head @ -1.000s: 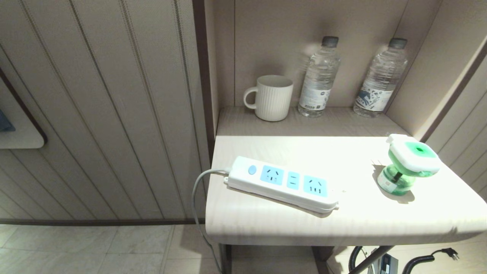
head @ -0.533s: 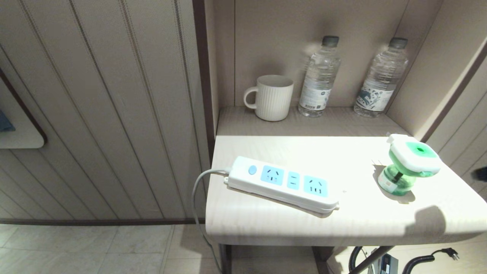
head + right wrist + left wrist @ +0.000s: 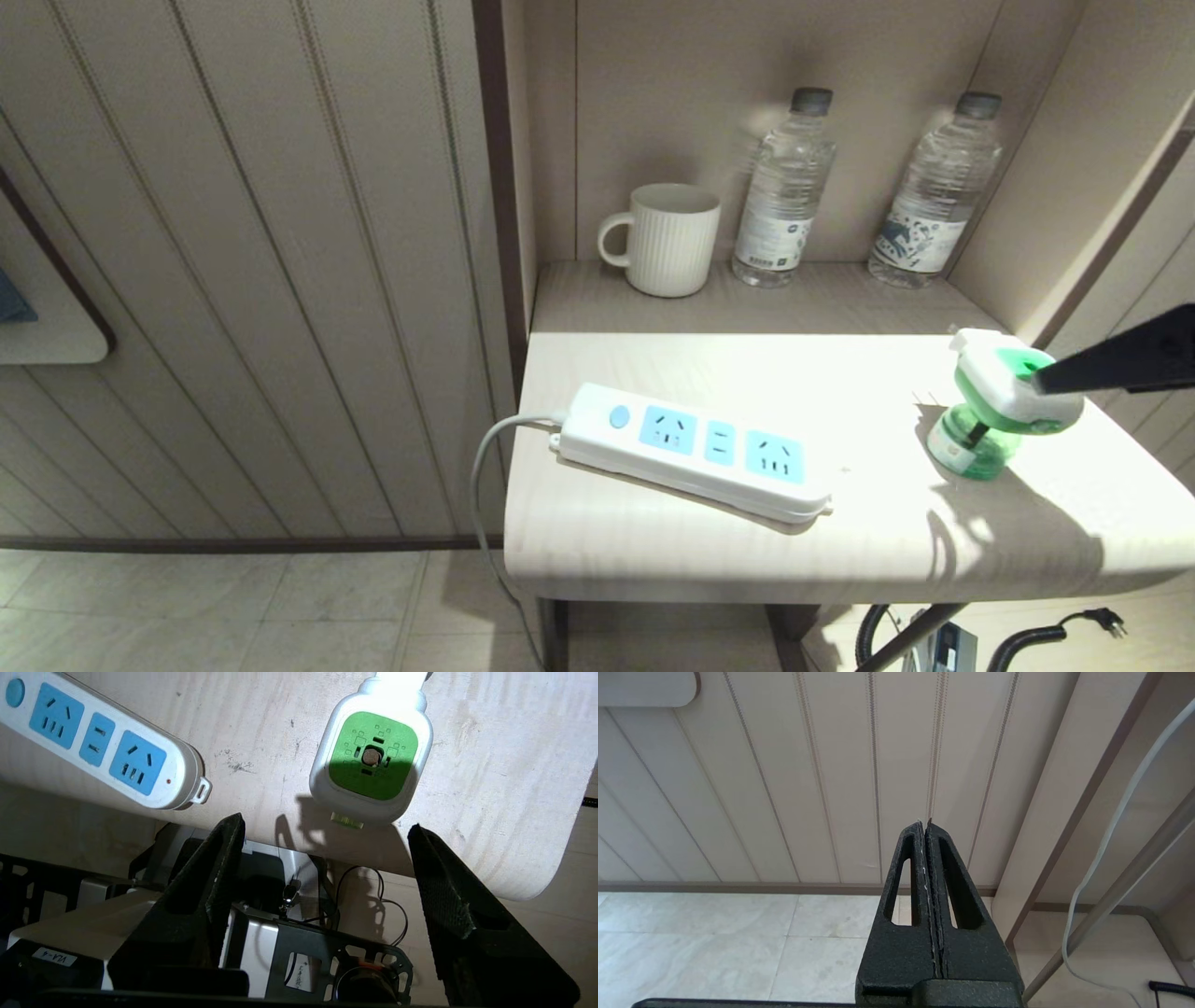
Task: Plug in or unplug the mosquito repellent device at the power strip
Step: Pick up the mosquito repellent liquid
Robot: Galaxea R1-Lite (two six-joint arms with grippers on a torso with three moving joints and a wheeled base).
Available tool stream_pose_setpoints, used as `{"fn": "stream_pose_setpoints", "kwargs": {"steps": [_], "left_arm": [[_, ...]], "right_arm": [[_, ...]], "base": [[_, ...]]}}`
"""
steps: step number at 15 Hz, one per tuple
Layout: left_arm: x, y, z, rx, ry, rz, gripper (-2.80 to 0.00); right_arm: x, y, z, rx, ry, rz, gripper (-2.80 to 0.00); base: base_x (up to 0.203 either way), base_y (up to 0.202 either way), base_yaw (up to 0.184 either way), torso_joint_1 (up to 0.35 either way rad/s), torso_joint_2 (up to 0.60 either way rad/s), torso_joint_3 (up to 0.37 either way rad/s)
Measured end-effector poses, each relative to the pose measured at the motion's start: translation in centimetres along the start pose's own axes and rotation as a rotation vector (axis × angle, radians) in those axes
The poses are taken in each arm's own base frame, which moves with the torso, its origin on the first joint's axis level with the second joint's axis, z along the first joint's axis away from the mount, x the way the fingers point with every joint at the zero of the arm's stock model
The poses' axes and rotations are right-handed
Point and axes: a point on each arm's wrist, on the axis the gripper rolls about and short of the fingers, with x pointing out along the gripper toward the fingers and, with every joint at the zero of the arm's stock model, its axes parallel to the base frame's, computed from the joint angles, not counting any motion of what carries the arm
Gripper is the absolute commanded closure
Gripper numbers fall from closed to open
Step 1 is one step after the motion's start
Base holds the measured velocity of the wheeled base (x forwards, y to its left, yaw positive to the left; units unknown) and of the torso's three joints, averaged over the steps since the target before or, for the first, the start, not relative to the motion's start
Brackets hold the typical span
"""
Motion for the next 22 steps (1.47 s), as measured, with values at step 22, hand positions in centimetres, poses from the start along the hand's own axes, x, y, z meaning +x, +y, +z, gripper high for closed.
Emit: {"fn": "stream_pose_setpoints", "kwargs": {"steps": [22], "left_arm": [[0.0, 0.0, 0.0, 0.0, 0.0, 0.001, 0.0]], "right_arm": [[5.7, 1.2, -3.0, -0.057, -0.225, -0.205, -2.8]], "base": [[0.0, 0.0, 0.0, 0.0, 0.0, 0.0]]}}
